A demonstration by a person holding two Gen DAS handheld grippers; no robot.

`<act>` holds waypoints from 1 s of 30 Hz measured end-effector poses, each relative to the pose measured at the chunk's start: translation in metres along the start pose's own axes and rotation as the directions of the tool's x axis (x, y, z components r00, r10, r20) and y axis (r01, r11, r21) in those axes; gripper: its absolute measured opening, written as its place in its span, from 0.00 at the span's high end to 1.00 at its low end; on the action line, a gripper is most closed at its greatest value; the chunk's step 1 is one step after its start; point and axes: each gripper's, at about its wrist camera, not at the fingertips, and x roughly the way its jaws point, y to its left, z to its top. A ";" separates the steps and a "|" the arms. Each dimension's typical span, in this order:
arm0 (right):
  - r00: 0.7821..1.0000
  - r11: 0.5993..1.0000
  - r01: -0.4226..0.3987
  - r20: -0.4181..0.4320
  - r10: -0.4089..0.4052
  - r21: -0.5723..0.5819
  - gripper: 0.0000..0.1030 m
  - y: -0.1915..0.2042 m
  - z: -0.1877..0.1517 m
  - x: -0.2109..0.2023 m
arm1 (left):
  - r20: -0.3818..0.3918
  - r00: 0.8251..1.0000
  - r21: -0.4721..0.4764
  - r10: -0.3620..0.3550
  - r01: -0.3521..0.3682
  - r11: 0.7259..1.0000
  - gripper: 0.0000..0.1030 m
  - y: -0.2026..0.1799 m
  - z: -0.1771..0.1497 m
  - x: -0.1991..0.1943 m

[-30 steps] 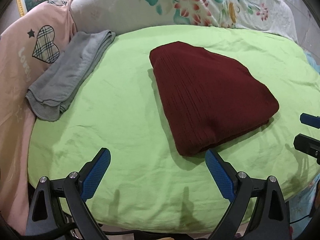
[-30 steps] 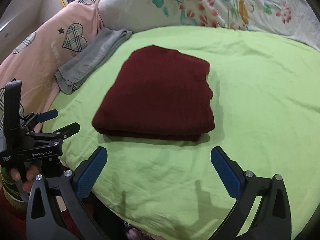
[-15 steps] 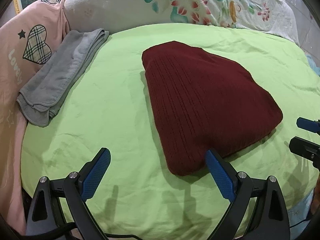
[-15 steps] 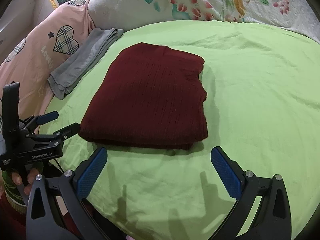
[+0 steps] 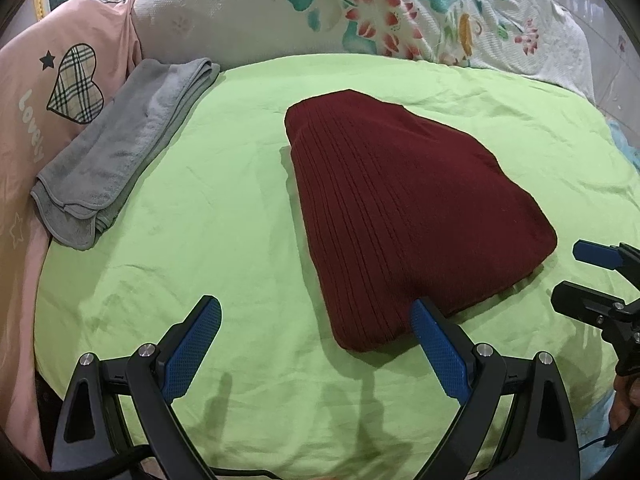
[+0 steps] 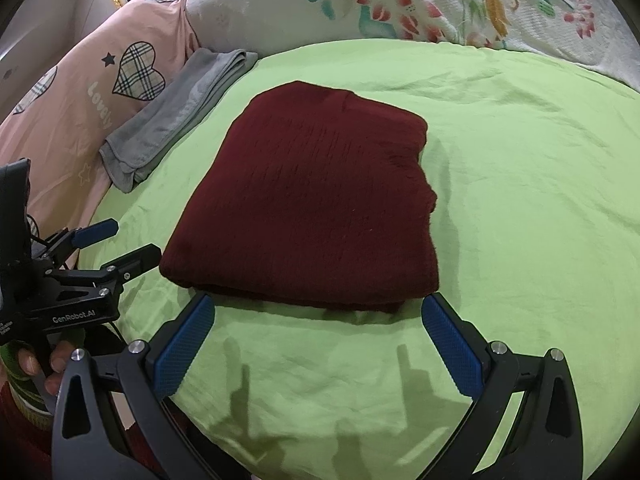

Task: Fold large clothes

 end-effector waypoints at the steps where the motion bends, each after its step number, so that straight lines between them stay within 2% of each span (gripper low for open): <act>1: 1.000 1.000 0.000 0.000 0.000 0.001 0.00 0.001 -0.001 0.000 | 0.001 1.000 -0.001 -0.002 0.002 1.000 0.07 0.000 -0.001 -0.001; 9: 1.000 1.000 0.001 0.006 -0.001 -0.005 0.00 0.002 -0.001 0.000 | 0.007 1.000 -0.003 -0.023 0.023 1.000 0.07 0.001 -0.003 -0.005; 30: 1.000 1.000 0.003 0.019 -0.003 -0.014 0.00 0.013 0.001 -0.005 | 0.021 1.000 -0.002 -0.019 0.019 1.000 0.07 0.004 -0.003 -0.010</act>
